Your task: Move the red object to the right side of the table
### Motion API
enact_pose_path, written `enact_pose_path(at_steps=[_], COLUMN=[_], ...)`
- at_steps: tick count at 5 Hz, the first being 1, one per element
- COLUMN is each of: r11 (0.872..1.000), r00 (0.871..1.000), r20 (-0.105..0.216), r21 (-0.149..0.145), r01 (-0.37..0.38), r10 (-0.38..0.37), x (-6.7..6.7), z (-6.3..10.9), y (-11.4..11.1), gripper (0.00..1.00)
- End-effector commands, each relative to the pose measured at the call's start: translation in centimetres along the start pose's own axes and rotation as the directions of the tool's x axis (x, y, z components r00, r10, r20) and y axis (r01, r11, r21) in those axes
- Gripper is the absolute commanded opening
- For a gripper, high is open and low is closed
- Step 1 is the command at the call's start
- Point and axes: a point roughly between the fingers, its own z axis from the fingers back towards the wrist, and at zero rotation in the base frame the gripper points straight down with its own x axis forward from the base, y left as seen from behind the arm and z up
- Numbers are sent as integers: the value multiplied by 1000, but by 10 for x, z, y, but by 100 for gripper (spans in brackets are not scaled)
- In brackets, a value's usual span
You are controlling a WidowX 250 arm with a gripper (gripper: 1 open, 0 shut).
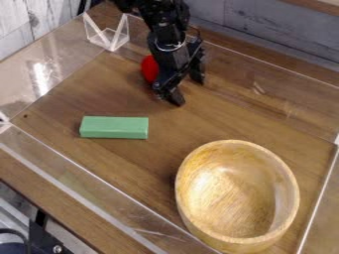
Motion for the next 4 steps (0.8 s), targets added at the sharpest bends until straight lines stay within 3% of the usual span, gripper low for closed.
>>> enact_pose_path(at_steps=[1, 3, 4], r11=[998, 997, 991], r00=[999, 994, 984], r20=[50, 92, 133], r21=[-58, -64, -63], r01=[-7, -48, -115], r10=[10, 53, 123], x=[13, 21, 30], z=[22, 8, 11], y=[-18, -13, -6], gripper=[100, 100, 100])
